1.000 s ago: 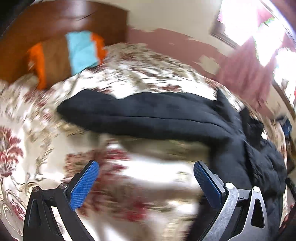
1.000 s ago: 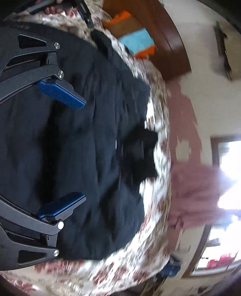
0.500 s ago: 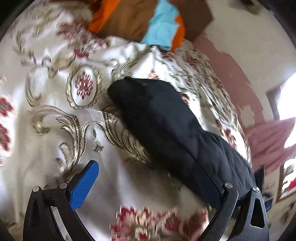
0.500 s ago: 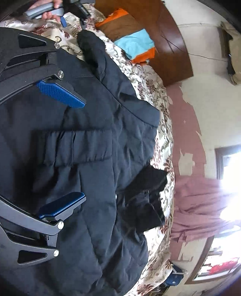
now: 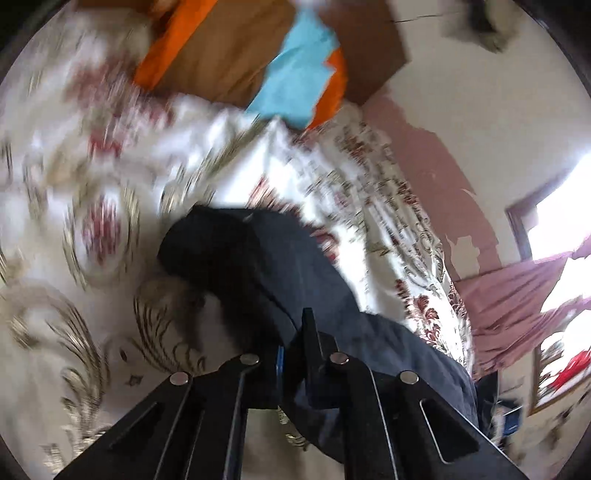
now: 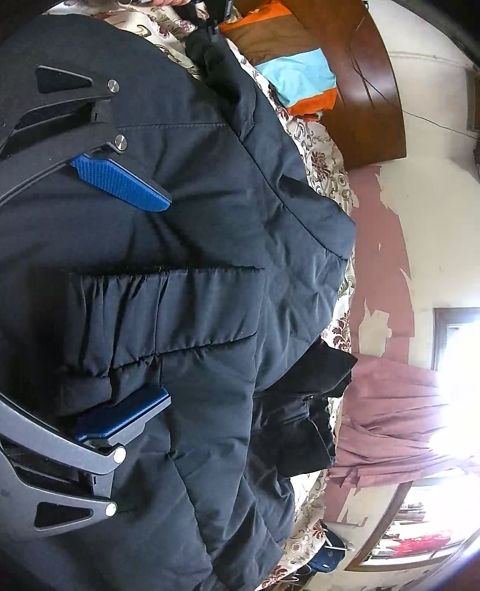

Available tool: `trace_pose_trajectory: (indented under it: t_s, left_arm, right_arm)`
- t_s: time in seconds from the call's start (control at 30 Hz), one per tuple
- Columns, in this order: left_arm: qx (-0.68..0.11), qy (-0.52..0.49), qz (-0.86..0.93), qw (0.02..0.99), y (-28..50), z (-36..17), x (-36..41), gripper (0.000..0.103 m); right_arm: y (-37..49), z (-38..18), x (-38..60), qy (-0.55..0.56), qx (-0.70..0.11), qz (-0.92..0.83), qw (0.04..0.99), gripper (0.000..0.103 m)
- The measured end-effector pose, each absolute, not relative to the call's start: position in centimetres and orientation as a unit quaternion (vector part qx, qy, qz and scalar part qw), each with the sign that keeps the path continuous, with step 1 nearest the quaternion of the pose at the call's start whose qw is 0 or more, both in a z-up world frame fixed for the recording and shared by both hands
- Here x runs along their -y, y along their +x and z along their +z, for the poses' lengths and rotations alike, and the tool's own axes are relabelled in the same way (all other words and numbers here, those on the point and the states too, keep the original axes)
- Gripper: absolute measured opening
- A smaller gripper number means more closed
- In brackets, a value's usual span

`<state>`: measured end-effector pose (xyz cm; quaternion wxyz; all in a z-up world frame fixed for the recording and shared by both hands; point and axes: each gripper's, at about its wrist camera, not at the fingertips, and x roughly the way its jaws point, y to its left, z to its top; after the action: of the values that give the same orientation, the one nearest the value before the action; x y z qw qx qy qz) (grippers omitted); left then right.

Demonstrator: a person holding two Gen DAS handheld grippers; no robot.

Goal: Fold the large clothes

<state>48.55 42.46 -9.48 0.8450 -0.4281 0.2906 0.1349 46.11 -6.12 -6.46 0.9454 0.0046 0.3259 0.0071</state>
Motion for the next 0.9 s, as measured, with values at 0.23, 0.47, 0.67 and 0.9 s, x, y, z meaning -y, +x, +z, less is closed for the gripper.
trace_pose_trajectory:
  t_s: [0.23,0.47,0.67,0.9]
  left_arm:
    - [-0.196,-0.304,0.106,0.926,46.7,3.7,-37.8,0.007]
    - [-0.113,-0.198,0.032,0.973,43.8,15.6,-28.2,0.006]
    - [-0.091,-0.103,-0.059,0.989,41.8,20.5,-16.0,0.006]
    - [-0.124,0.013,-0.163,0.979,40.1,18.3,0.3,0.006]
  right_arm:
    - [44.9,-4.3,7.5,0.048,-0.32,0.047,0.945,0.094]
    - [41.5,-0.3,11.1,0.084,-0.295,0.075,0.949,0.094]
    - [38.8,1.4,16.8,0.086,-0.295,0.035,0.951,0.094]
    - [34.8,2.1,26.8,0.122,-0.293,-0.04,0.948,0.094]
